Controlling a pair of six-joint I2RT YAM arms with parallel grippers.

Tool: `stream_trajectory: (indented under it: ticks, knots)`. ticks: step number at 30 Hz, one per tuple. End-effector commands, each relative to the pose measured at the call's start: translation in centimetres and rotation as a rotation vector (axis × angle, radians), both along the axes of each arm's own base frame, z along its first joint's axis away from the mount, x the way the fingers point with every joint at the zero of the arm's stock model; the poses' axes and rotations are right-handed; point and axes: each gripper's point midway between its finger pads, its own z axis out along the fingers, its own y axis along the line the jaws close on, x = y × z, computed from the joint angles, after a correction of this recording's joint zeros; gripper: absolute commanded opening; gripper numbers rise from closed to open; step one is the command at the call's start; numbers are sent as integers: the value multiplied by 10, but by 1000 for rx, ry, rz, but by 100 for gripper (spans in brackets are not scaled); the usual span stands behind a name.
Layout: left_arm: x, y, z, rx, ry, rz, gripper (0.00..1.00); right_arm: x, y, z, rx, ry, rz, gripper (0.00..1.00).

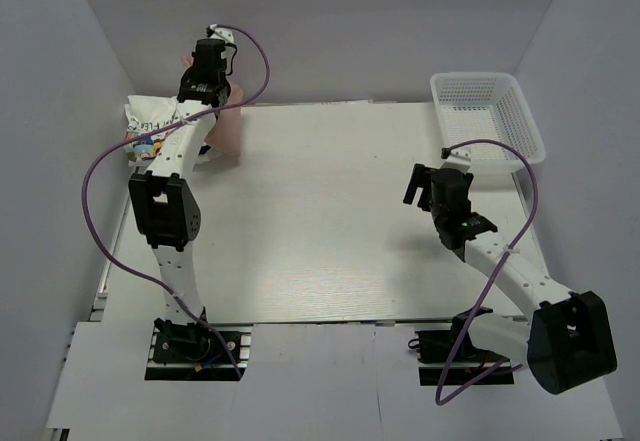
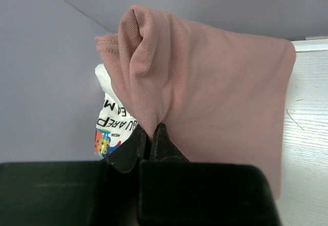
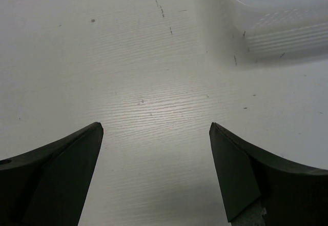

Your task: Fold and stack the t-shirts

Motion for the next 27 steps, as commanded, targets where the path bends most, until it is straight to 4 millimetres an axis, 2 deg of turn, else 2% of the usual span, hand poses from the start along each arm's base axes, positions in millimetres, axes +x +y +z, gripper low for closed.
stream_trajectory:
  ticks: [1,8,14,17,22,27]
  knots:
    - [-25,16,89,-4,-190,39,0,7,4,7,22,-21,1,90]
    - [-30,30,128,-21,-291,50,0,11,13,5,39,-7,31,90]
    - [-41,26,159,-37,-353,18,0,14,18,4,49,-15,50,90]
    - [-45,22,161,-44,-352,-12,0,14,18,1,44,-2,50,90]
    - [-41,28,137,-29,-317,4,0,16,18,-4,33,16,48,90]
    - [-34,48,119,-8,-283,53,0,17,14,-7,21,26,34,90]
